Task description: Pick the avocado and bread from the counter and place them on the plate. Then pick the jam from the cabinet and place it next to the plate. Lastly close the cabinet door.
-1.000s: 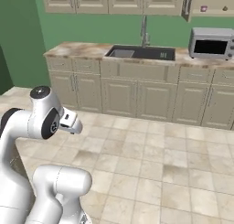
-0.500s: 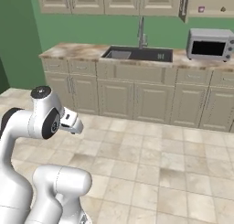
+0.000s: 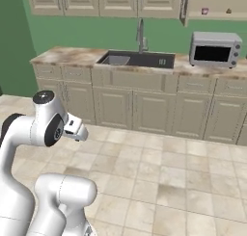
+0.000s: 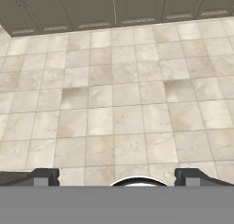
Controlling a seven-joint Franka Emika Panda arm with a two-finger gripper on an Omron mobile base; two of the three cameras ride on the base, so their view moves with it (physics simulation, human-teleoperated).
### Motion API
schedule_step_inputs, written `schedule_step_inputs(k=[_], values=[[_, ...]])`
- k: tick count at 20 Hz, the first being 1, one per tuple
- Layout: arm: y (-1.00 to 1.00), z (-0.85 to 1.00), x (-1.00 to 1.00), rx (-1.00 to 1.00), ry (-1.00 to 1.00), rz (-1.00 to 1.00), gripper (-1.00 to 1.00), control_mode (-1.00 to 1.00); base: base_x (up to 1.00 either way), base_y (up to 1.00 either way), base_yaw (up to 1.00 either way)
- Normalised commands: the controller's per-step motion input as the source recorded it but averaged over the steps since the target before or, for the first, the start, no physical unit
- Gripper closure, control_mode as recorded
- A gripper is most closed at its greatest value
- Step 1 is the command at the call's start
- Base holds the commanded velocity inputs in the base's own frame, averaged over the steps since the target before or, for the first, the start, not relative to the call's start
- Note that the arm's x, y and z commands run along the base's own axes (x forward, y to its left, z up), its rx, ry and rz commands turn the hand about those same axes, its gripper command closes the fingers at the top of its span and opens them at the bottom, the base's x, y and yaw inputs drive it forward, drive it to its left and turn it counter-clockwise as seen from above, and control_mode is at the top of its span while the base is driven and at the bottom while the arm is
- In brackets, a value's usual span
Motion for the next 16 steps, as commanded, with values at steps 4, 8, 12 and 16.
schedule_step_inputs(k=[4,8,12,16], values=[[0.00,0.00,0.00,0.00,0.00,0.00,-1.00,1.00,0.54,-0.50,0.02],[0.00,0.00,0.00,0.00,0.00,0.00,-1.00,1.00,0.56,-0.54,0.02],[0.00,0.00,0.00,0.00,0.00,0.00,-1.00,1.00,0.59,-0.52,0.01],[0.00,0.00,0.00,0.00,0.00,0.00,-1.00,1.00,0.57,-0.51,0.00]])
